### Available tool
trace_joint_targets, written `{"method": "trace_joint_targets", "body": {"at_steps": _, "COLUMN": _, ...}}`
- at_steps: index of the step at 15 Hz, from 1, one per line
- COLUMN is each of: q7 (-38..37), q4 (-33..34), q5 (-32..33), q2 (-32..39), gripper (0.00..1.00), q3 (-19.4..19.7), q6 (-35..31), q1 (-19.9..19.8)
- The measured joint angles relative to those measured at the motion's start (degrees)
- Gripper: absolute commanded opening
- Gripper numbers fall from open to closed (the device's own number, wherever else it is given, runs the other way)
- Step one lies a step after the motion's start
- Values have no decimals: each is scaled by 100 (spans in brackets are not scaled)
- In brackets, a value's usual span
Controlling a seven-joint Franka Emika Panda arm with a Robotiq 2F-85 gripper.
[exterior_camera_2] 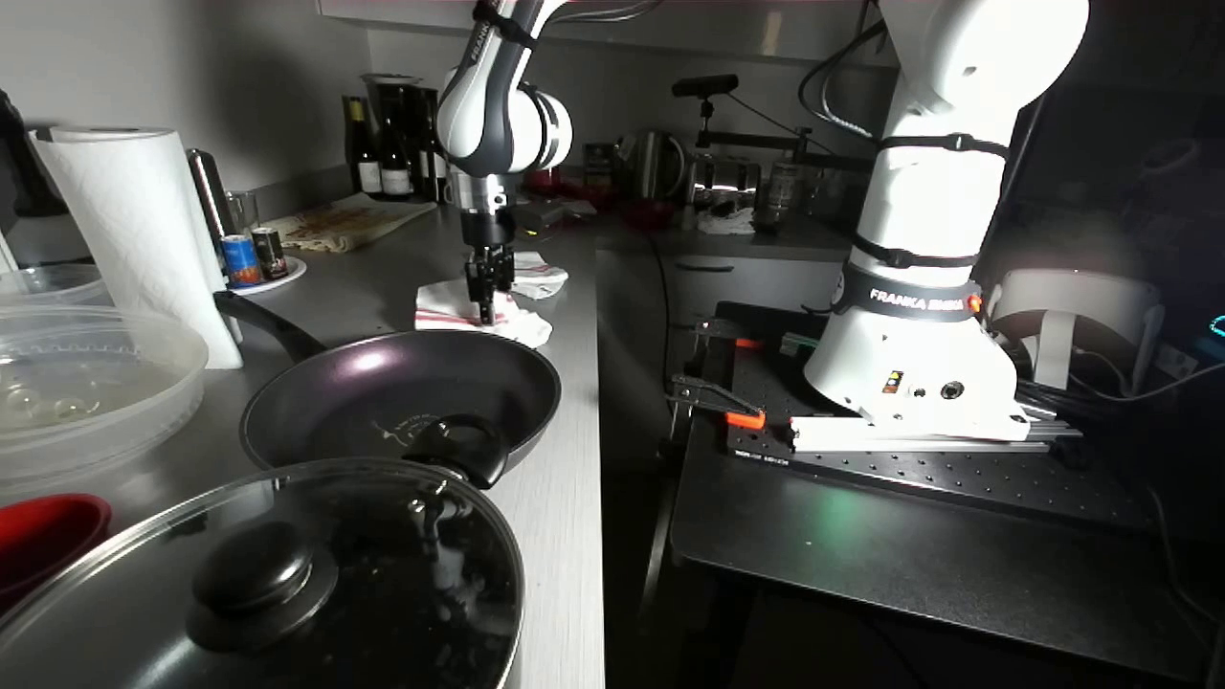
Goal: Wipe the pan with a towel
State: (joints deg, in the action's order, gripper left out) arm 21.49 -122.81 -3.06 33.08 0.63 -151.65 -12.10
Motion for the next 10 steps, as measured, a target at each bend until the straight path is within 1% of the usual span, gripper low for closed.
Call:
{"method": "trace_joint_targets", "body": {"at_steps": 3, "q7": 9, "q4": -225, "q5": 17, "q2": -203, "gripper": 100, "q3": -63, "q6": -199, "q1": 3}}
{"method": "trace_joint_targets", "body": {"at_steps": 5, "q7": 17, "q4": -582, "q5": 66, "q2": -478, "gripper": 100, "q3": -117, "q6": -516, "q1": 11}}
{"method": "trace_joint_targets", "body": {"at_steps": 8, "q7": 22, "q4": -1301, "q5": 147, "q2": -984, "gripper": 100, "q3": -222, "q6": -1078, "q1": 39}}
{"method": "trace_joint_targets", "body": {"at_steps": 10, "q7": 22, "q4": -1556, "q5": 149, "q2": -1192, "gripper": 100, "q3": -246, "q6": -1166, "q1": 60}}
